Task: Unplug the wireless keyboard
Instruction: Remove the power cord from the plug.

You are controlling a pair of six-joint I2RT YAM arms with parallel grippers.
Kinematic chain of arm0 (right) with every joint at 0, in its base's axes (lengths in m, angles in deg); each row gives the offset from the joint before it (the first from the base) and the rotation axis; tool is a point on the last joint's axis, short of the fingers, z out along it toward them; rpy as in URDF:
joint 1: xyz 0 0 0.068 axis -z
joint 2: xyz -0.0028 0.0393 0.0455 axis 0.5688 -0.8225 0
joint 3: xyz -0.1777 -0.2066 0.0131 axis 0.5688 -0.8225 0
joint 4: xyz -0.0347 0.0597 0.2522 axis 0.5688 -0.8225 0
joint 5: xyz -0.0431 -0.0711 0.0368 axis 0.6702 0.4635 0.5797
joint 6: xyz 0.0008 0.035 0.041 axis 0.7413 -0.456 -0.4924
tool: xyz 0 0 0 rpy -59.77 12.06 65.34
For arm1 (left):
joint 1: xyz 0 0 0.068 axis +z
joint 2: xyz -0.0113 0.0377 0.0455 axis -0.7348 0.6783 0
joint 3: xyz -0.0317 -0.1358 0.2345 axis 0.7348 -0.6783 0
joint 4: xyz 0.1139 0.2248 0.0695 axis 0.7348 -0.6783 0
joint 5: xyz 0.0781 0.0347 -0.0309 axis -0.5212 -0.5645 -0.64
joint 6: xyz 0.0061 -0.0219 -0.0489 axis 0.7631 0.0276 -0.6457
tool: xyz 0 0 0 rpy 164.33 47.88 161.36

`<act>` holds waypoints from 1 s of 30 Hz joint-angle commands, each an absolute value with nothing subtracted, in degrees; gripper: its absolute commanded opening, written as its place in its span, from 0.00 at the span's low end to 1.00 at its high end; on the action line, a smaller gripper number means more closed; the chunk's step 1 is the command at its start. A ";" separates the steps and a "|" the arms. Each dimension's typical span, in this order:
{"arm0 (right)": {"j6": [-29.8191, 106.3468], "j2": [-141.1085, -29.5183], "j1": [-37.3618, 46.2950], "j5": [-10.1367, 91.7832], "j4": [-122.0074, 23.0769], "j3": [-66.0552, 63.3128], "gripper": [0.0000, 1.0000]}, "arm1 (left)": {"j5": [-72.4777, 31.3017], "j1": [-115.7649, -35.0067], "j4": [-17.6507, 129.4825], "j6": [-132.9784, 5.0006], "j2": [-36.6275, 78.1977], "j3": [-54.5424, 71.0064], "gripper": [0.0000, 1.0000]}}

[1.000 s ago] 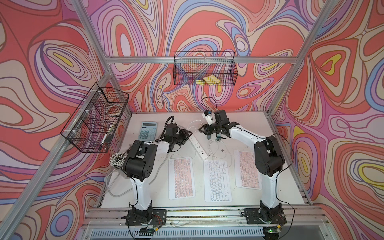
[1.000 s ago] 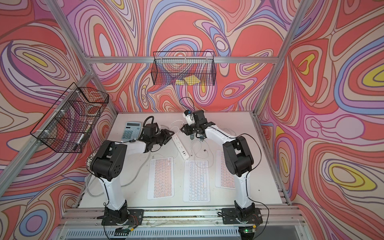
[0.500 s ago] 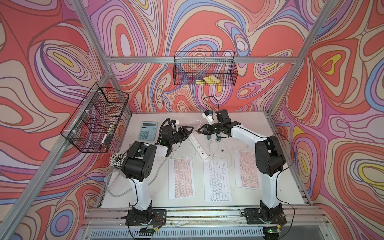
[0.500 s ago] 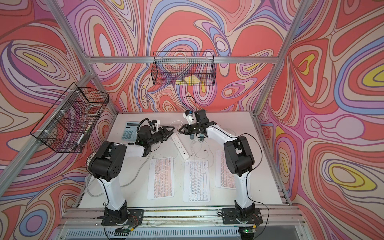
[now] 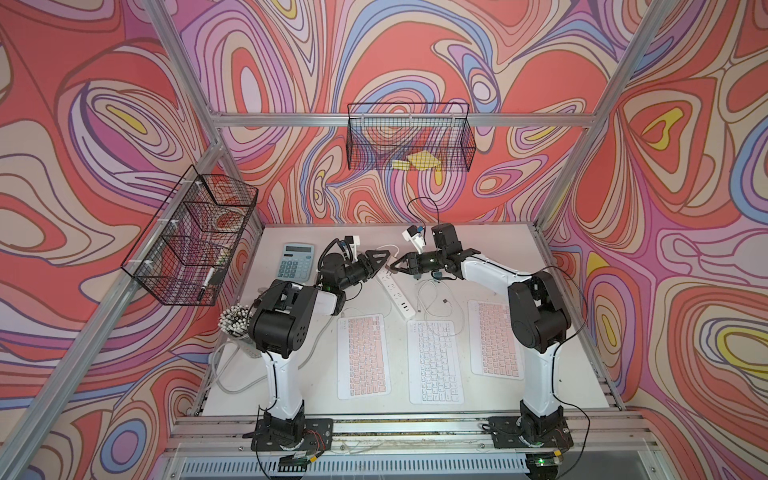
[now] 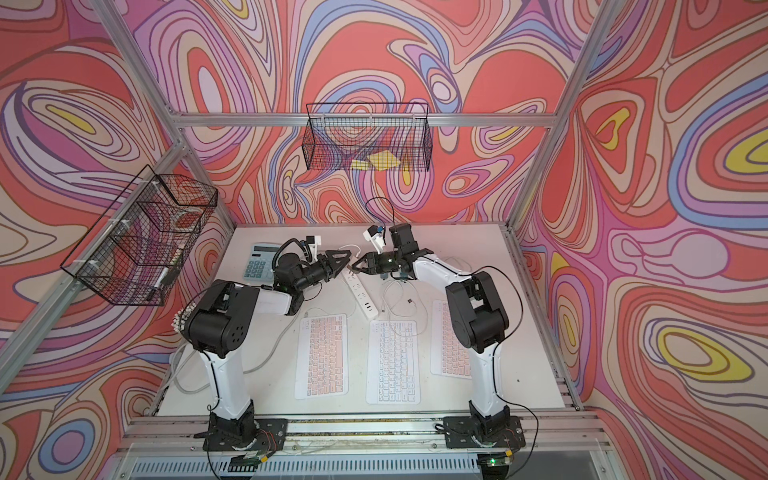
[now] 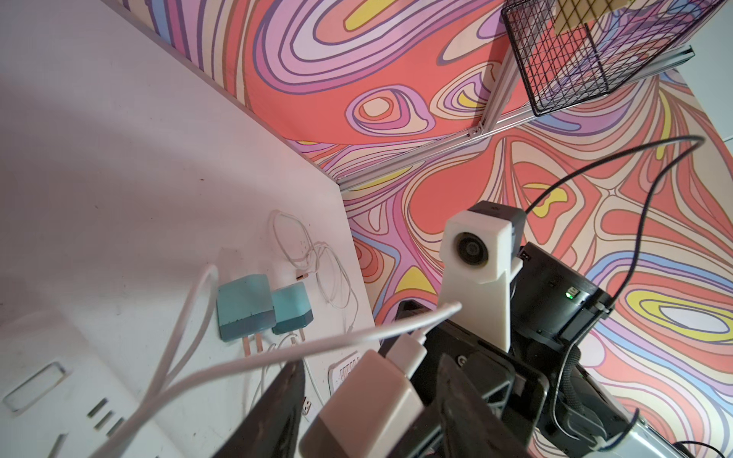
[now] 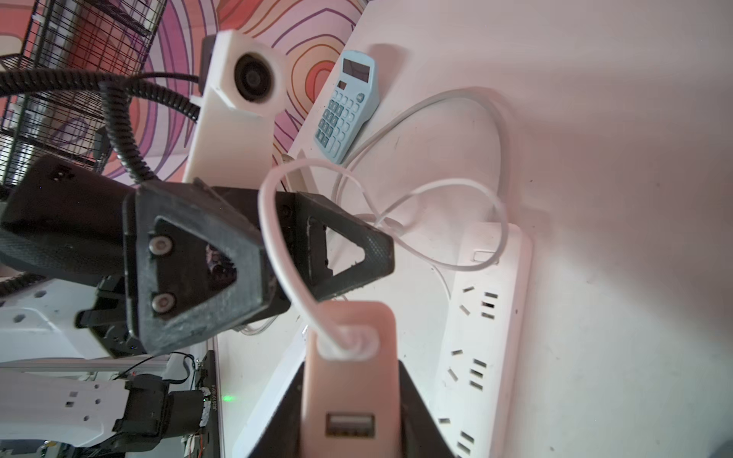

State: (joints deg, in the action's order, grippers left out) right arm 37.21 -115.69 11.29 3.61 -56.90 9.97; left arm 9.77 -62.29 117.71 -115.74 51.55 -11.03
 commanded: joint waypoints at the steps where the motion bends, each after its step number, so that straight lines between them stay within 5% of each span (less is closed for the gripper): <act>1: 34.81 -115.24 11.23 -0.45 -52.43 9.69 0.11 | 11.23 -62.10 118.16 -113.20 51.16 -11.47 0.55; 17: 29.33 -118.23 10.55 -6.30 -44.60 9.25 0.12 | 13.23 -62.32 128.48 -116.27 50.94 -13.35 0.50; 30: 25.06 -120.70 10.45 -11.65 -38.96 9.24 0.14 | 16.74 -62.29 128.61 -116.74 49.63 -12.67 0.29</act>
